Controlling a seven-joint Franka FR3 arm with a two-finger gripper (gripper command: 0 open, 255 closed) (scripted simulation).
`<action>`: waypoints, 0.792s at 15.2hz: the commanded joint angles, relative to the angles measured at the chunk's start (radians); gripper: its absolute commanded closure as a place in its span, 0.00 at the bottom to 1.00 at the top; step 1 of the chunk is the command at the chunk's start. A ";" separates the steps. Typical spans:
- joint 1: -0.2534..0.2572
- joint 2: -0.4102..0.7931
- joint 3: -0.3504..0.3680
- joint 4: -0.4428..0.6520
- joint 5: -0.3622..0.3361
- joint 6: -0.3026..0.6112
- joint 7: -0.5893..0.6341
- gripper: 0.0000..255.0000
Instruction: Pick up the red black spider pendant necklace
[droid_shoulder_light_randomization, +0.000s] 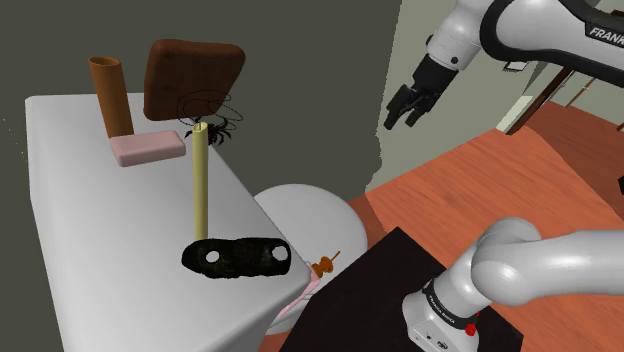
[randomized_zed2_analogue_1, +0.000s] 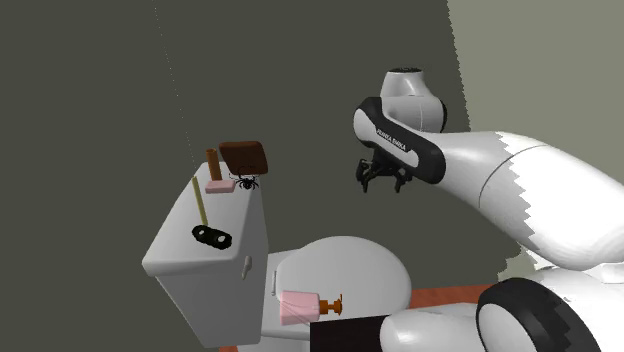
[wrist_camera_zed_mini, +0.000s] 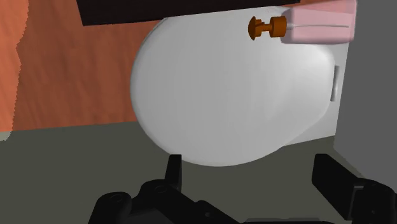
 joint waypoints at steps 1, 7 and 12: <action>0.015 0.054 0.035 0.036 0.025 0.010 0.037 0.00; 0.051 0.205 0.129 0.179 0.079 0.000 0.139 0.00; 0.075 0.346 0.204 0.326 0.102 -0.017 0.227 0.00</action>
